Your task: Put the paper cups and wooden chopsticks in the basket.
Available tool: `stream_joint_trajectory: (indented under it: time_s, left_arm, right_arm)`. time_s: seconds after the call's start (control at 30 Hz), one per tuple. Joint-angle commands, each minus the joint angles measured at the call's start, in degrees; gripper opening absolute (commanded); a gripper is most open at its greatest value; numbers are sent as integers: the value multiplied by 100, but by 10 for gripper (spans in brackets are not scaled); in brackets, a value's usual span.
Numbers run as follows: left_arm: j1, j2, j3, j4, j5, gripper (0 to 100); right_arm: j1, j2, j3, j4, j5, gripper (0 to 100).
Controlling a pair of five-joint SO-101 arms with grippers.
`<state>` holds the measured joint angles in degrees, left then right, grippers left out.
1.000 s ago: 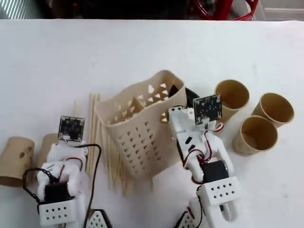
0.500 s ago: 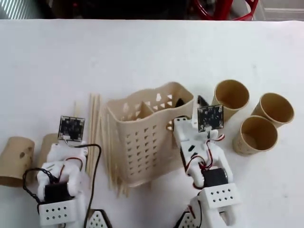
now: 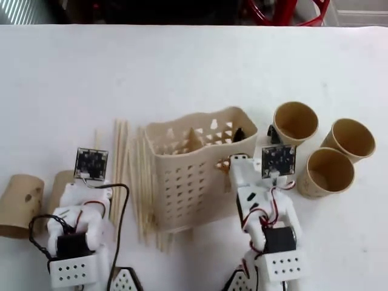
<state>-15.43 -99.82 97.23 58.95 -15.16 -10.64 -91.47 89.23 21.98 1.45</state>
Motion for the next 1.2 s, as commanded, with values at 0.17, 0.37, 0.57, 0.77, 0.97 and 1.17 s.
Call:
stream_joint_trajectory:
  time_s: [0.17,0.37,0.57,0.77,0.97,1.17]
  left_arm:
    - [-4,-13,0,26,-44,82]
    - [-4,-13,0,26,-44,82]
    - [-4,-13,0,35,-44,81]
    - [-4,-13,0,35,-44,80]
    - [-4,-13,0,35,-44,80]
    - [-4,-13,0,35,-44,80]
  right_arm:
    - [-75,-866,-123,1103,-70,246]
    - [-268,-857,26,1103,-70,224]
    - [-1051,-857,62,312,1090,29]
    - [-1165,-848,79,-910,2479,16]
    - [-1156,-813,396,-1349,1987,16]
    - [-910,-725,774,-1719,1196,16]
